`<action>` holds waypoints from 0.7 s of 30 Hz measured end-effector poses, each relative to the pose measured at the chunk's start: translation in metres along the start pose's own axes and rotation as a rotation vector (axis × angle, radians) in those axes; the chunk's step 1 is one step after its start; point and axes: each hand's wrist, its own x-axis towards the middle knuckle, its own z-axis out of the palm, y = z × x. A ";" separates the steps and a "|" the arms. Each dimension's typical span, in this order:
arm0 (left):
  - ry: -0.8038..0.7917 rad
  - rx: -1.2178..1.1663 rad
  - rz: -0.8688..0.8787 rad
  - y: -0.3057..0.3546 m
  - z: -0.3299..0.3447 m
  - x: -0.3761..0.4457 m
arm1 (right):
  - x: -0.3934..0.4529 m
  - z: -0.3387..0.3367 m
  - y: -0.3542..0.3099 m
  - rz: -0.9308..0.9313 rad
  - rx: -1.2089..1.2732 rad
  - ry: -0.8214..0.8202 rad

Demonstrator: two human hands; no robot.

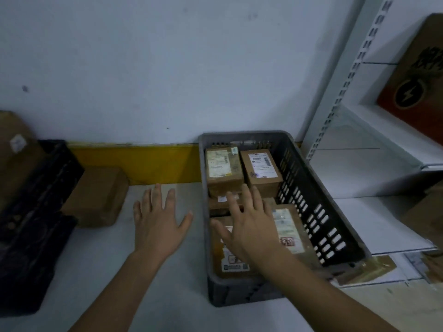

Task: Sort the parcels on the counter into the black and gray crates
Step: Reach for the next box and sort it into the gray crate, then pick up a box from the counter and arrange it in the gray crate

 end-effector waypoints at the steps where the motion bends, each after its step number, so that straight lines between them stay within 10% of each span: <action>1: -0.011 0.014 -0.026 -0.016 -0.002 -0.003 | 0.001 0.003 -0.016 -0.018 0.012 0.018; 21: -0.172 0.009 -0.191 -0.274 0.006 -0.012 | 0.089 0.121 -0.279 -0.056 -0.062 -0.185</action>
